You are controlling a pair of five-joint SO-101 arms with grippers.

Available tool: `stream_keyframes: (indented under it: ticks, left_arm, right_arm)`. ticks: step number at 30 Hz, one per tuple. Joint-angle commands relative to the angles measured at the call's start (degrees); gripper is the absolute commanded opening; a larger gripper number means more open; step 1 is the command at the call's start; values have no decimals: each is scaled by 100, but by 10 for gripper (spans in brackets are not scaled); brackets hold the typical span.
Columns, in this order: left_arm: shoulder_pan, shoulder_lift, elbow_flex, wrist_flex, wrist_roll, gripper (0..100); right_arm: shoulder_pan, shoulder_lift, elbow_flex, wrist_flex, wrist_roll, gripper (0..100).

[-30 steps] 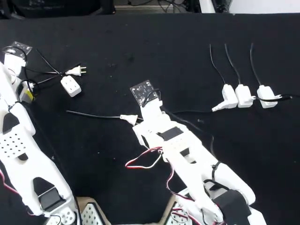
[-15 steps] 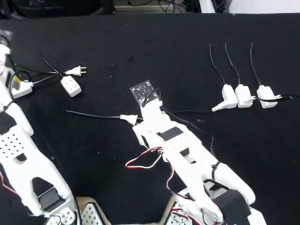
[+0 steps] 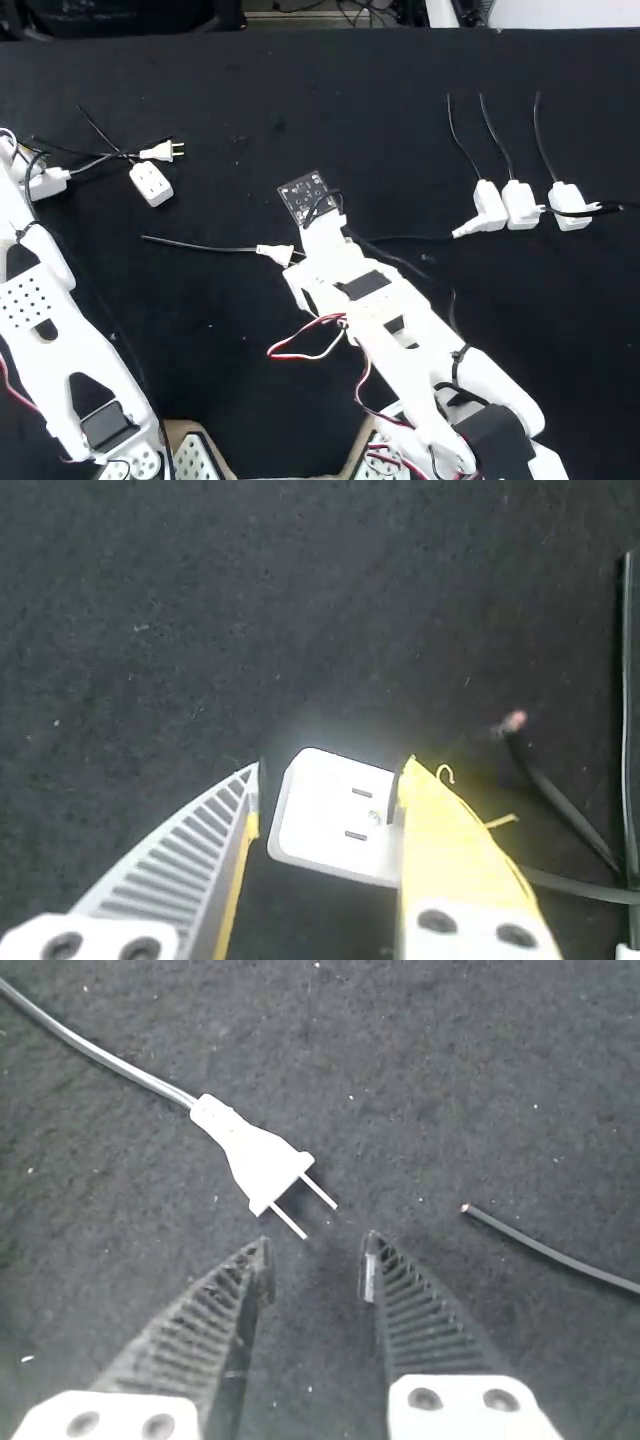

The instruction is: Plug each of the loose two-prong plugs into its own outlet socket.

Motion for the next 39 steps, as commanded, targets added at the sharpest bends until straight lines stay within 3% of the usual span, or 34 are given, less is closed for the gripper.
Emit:
stream_keyframes:
  ticks: [1, 10, 16, 28, 31, 34, 39]
  left_arm:
    - [66, -44, -171, 114, 53, 228]
    - [66, -53, -277, -615, 97, 228]
    - [66, 18, -1349, -97, 97, 228]
    - [154, 1046, -1288, -246, 97, 228]
    - [127, 1002, -1411, 352, 62, 228]
    - [101, 914, -1877, 1468, -26, 228]
    - [75, 905, -2888, 3007, -809, 228]
  right_arm:
    - [-62, -215, 4, -132, -26, 134]
    - [-53, -215, 4, -132, -26, 134]
    - [-53, -215, 4, -132, -26, 134]
    - [-53, -224, 4, -132, -26, 134]
    - [-53, -224, 4, -132, -26, 134]
    - [-53, -224, 4, -132, -26, 134]
    - [-62, -224, 4, -132, -26, 134]
